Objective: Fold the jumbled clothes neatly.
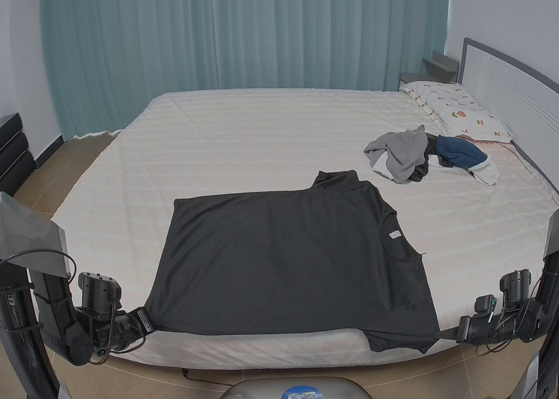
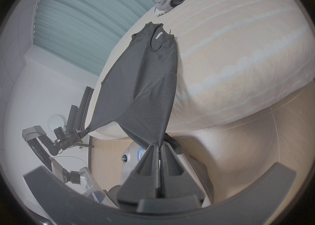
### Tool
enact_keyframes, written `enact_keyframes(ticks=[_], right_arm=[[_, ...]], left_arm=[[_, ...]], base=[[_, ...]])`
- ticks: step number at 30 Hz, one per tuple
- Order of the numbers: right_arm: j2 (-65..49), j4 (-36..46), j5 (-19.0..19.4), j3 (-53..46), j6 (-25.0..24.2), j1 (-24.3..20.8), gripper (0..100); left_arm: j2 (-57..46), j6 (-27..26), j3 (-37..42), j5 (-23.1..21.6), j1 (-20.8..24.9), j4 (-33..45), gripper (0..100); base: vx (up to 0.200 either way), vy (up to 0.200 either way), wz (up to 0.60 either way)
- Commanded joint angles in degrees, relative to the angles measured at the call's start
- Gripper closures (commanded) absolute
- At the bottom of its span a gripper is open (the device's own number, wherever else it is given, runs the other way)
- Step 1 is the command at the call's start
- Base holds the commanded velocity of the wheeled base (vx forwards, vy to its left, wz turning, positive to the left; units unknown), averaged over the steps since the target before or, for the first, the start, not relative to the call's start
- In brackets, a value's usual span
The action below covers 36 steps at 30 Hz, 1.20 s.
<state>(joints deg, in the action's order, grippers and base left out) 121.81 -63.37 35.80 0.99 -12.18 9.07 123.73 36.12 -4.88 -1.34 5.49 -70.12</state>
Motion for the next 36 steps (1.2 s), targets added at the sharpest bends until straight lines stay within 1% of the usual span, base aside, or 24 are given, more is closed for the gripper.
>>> enact_keyframes(ticks=[1, 4, 5, 10, 15, 20, 21, 26, 32, 36], right_arm=[[-2.45, 2.02, -0.12, -0.99, 1.63, 0.07, 100], [-3.33, 3.6, -0.21, -0.99, 2.86, 0.07, 100], [-4.65, 5.36, -0.21, -0.99, 3.92, 0.07, 100], [-7.64, 9.4, -0.38, -0.99, 4.53, 0.07, 100], [-9.75, 12.21, -0.47, -0.99, 4.88, 0.07, 100], [-10.54, 15.2, -0.74, -0.99, 7.26, 0.33, 100], [-10.45, 15.99, -1.44, -0.99, 8.22, 0.77, 100], [-10.8, 18.45, -2.23, -0.99, 10.68, 0.95, 100], [-13.26, 21.79, -3.28, -0.99, 11.91, 0.95, 100], [-14.49, 22.94, -3.28, -0.99, 12.71, 0.86, 100]], left_arm=[[-0.07, -1.58, 1.8, 0.11, -0.12, -0.54, 100], [-0.16, -2.28, 2.5, 0.2, -0.12, -1.07, 100], [-0.16, -3.16, 3.47, 0.2, -0.12, -1.77, 100], [-0.07, -5.45, 4.61, 0.29, -0.04, -1.95, 100], [-0.16, -5.62, 4.7, 0.37, -0.04, -0.98, 100], [-1.3, -8.08, 4.7, 0.46, 0.05, 2.62, 100], [-2.09, -8.96, 4.7, 0.46, -0.04, 4.29, 100], [-3.76, -10.19, 4.7, 0.46, -0.04, 7.28, 100], [-6.22, -13.8, 4.7, 0.46, -1.09, 10.97, 100], [-7.1, -14.32, 4.7, 0.46, -1.09, 12.82, 100]], base=[[0.0, 0.0, 0.0], [0.0, 0.0, 0.0], [0.0, 0.0, 0.0], [0.0, 0.0, 0.0], [0.0, 0.0, 0.0], [0.0, 0.0, 0.0], [0.0, 0.0, 0.0], [0.0, 0.0, 0.0], [0.0, 0.0, 0.0], [0.0, 0.0, 0.0]])
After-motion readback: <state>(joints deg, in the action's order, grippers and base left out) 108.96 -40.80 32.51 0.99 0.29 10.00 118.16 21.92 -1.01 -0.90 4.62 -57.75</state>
